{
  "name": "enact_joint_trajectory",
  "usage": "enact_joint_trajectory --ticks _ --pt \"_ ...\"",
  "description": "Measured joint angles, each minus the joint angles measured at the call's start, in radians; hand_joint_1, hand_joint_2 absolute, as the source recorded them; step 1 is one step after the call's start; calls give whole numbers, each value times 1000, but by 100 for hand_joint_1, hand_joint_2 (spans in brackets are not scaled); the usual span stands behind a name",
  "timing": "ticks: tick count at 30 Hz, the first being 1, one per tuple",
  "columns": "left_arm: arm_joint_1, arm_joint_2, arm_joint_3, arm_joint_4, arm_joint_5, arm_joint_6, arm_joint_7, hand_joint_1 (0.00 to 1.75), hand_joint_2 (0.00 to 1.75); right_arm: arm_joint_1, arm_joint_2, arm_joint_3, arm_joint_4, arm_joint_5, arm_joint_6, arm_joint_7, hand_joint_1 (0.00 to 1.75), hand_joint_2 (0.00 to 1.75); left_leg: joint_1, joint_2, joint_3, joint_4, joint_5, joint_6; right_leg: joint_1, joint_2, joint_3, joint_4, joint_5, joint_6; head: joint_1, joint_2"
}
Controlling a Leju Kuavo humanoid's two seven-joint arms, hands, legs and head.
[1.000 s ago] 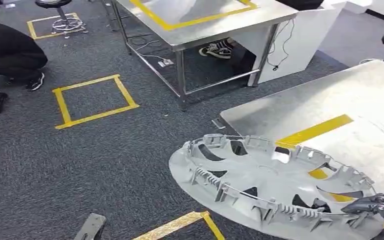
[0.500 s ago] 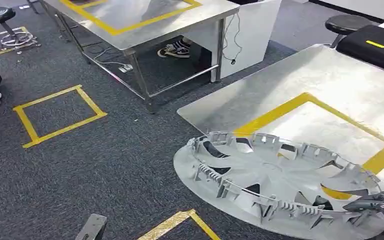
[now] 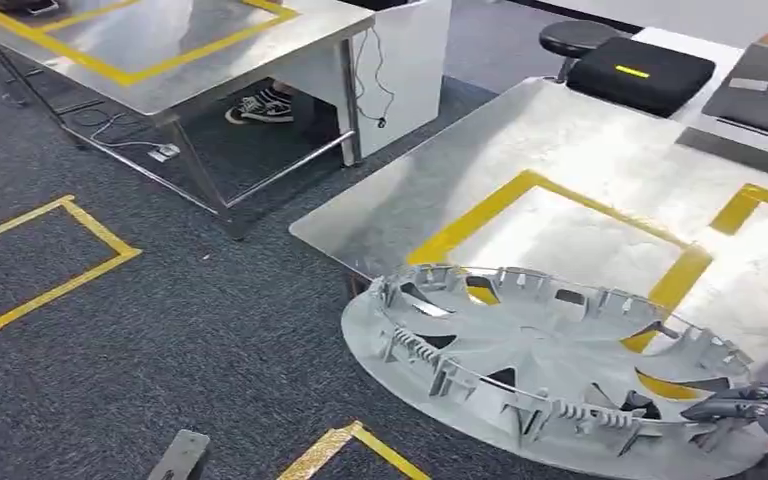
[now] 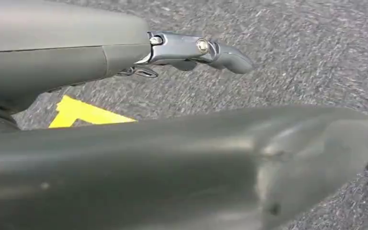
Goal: Take the parts from the cabinet and place them on the table.
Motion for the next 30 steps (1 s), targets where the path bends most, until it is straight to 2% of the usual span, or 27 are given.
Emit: enact_joint_trajectory --ticks 1,2,3,4,5,6,7,8,9,10,11,13,14,15,16,17,18,19,20,21,22,23,24,25,28,29,30 --pt "0 0 0 0 1 0 0 0 0 -4 0 1 0 0 0 0 175 175 -1 11 0 -1 2 3 1 -37 -26 53 -35 4 7 0" --pt "2 0 0 0 1 0 0 0 0 -6 0 2 0 0 0 0 175 175 -2 26 -2 0 1 3 -1 -56 -59 126 -71 9 6 0" --pt "5 0 0 0 1 0 0 0 0 -7 0 2 0 -1 0 0 175 175 -4 43 -2 0 0 4 -5 -65 -96 207 -105 15 7 0" --pt "5 0 0 0 1 0 0 0 0 -5 0 2 0 -1 0 0 175 175 -4 60 -2 1 -1 4 -7 -69 -120 258 -118 20 6 0" --pt "5 0 0 0 1 0 0 0 0 -5 0 2 1 0 0 0 175 175 -3 73 -2 1 -2 3 -10 -72 -119 260 -106 25 7 0" --pt "4 -1 0 0 1 0 0 0 0 -4 0 2 1 0 0 1 175 175 -2 85 -1 2 -4 0 -13 -76 -96 219 -77 29 7 0" --pt "3 -2 0 0 1 0 1 0 0 -3 0 2 1 0 0 2 175 175 0 96 0 4 -6 -4 -16 -85 -54 146 -38 32 7 0" --pt "0 -3 0 0 5 2 7 0 0 -4 0 2 1 0 0 2 175 175 2 106 1 7 -9 -9 -18 -105 -1 55 0 34 7 0" --pt "-5 -8 3 0 13 7 14 0 0 -7 0 3 1 -2 1 3 175 175 0 116 2 13 -15 -16 -16 -150 38 -24 3 40 8 0" --pt "-14 -12 6 -1 17 15 28 0 0 -14 0 6 3 -2 2 9 175 175 -7 121 -1 23 -21 -24 -9 -152 52 -35 1 24 10 0" --pt "-24 -21 8 -1 20 24 51 0 0 -22 0 10 5 -1 2 17 175 175 -8 125 0 21 -18 -27 -8 -138 47 -30 3 13 4 0" --pt "-54 -37 8 -1 27 35 77 0 0 -40 0 16 15 7 2 33 175 175 -5 144 1 20 -16 -34 -3 -122 41 -27 4 2 5 0" --pt "-67 -42 8 -1 34 35 79 0 0 -50 2 20 21 14 2 40 175 175 -3 147 2 22 -23 -42 -6 -113 42 -31 8 -7 4 0" --pt "-75 -43 9 -1 38 35 79 0 0 -61 7 29 29 16 2 44 175 175 2 104 -3 40 -41 -49 -9 -104 42 -33 11 -14 1 0" --pt "-78 -43 9 -1 42 33 79 0 0 -79 11 37 43 24 2 48 175 175 4 68 -24 93 -76 -51 -9 -94 41 -33 12 -22 1 0" --pt "-77 -43 10 -1 46 31 79 0 0 -100 16 44 59 32 2 53 175 175 4 53 -59 175 -118 -51 -9 -81 41 -33 13 -26 -1 0" --pt "-73 -43 10 -1 47 29 78 0 0 -114 23 51 77 36 2 62 175 175 4 49 -97 258 -152 -52 -7 -66 40 -33 14 -29 0 0" --pt "-68 -43 11 -1 52 29 75 0 0 -119 26 53 91 36 2 72 175 175 4 47 -131 326 -172 -51 -5 -52 40 -32 15 -30 -1 0" --pt "-64 -43 13 -1 56 29 71 0 0 -118 29 53 99 35 2 79 175 175 4 46 -143 344 -164 -48 -3 -39 40 -32 15 -30 0 0" --pt "-63 -44 15 -1 56 29 69 0 0 -119 29 52 106 35 1 80 175 175 3 45 -136 317 -134 -44 -1 -27 40 -32 15 -30 -1 0" --pt "-64 -44 15 -1 56 29 68 0 0 -119 29 51 113 35 1 80 175 175 3 42 -109 251 -88 -37 0 -15 41 -32 16 -30 0 0" --pt "-65 -44 16 -1 59 29 68 0 0 -116 29 52 117 36 1 81 175 175 2 27 -73 165 -39 -30 1 -4 42 -32 17 -29 0 0" --pt "-64 -41 17 -1 61 29 68 0 0 -113 29 51 117 39 1 82 175 175 0 -18 -36 76 2 -20 -1 6 42 -32 17 -28 0 0" --pt "-64 -37 19 -1 66 29 68 0 0 -112 29 51 119 44 1 85 175 175 2 -59 -22 48 -6 -11 2 14 38 -31 19 -23 2 0" --pt "-63 -37 27 -1 74 29 68 0 0 -108 29 50 122 47 0 96 175 175 -5 -35 -20 32 -8 -13 -11 46 23 -34 29 -4 -3 0" --pt "-65 -39 27 -1 76 29 68 0 0 -107 29 50 122 47 0 97 175 175 0 -23 -16 18 -1 -8 -7 58 19 -38 33 4 0 0" --pt "-67 -41 29 -1 77 29 67 0 0 -104 29 48 124 46 0 98 175 175 6 -3 -11 3 7 -7 -6 28 8 -27 22 3 -1 0"
